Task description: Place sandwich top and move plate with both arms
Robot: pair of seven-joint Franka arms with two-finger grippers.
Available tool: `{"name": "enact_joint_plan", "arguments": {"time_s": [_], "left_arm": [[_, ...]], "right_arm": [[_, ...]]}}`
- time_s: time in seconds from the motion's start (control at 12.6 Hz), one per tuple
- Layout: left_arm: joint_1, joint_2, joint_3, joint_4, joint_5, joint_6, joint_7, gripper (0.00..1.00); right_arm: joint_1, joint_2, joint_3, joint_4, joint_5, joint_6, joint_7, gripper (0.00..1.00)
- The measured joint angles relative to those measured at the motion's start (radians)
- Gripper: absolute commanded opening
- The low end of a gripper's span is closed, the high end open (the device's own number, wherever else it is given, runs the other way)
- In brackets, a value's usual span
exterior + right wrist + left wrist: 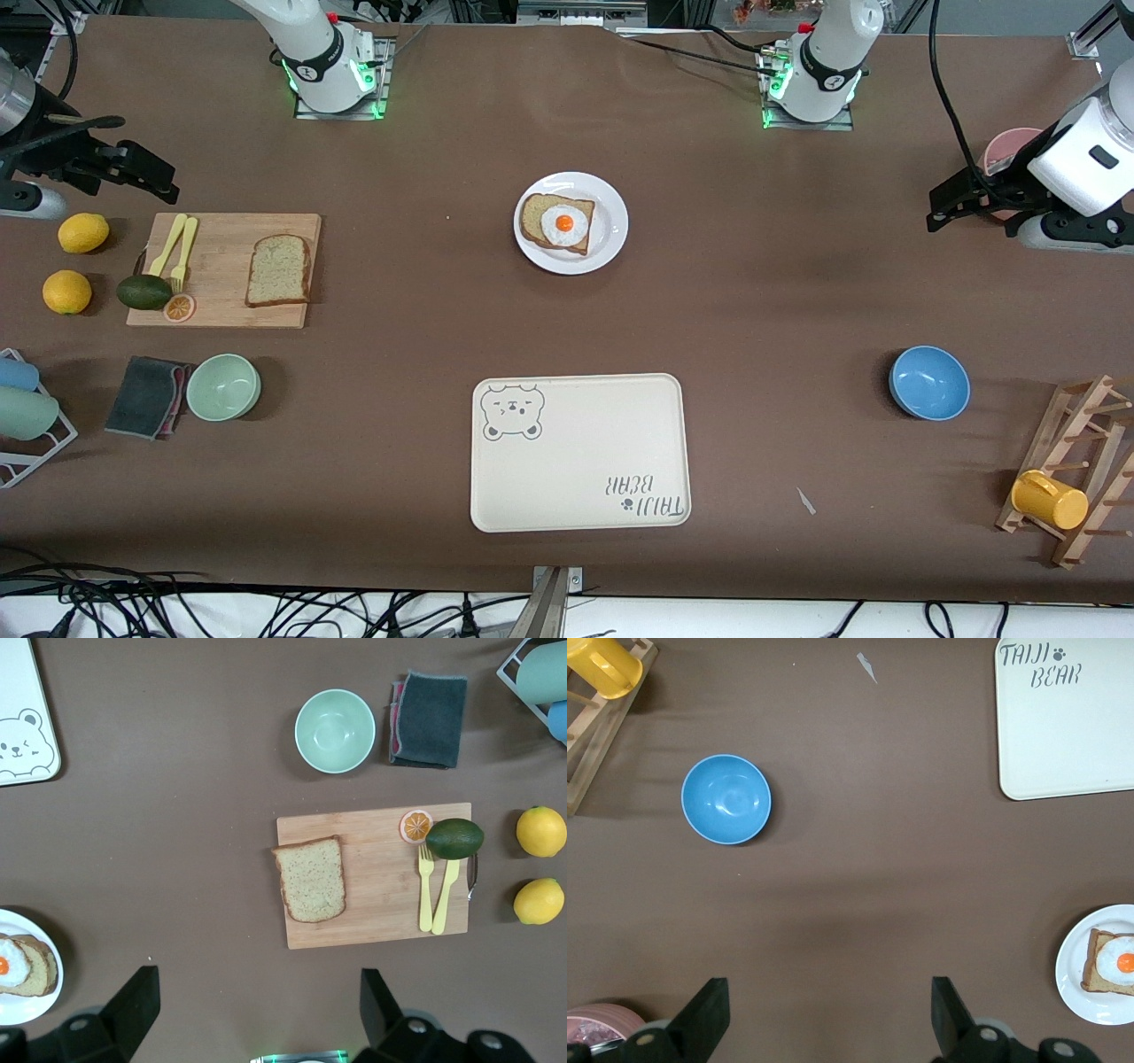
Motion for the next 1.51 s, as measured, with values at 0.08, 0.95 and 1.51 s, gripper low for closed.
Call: {"name": "enact_joint_plan", "arguments": {"time_s": [0.08, 0.95, 1.51], "left_arm": [[0.0, 0.0, 0.0, 0.0, 0.0, 0.0, 0.0, 1.0], [-0.005, 0.0, -0.005, 0.015, 0.0, 0.0, -0.001, 1.0], [-0.005, 0.001, -0.004, 0.016, 0.0, 0.0, -0.001, 1.0]], "right_arm": [[0.0, 0.0, 0.0, 0.003, 0.0, -0.001, 0.0, 1.0], [-0.001, 0.0, -0.005, 0.01, 0.0, -0.006, 0.019, 1.0], [-0.002, 0.0, -0.01, 0.011, 0.016, -0.008, 0.076, 1.0]]}}
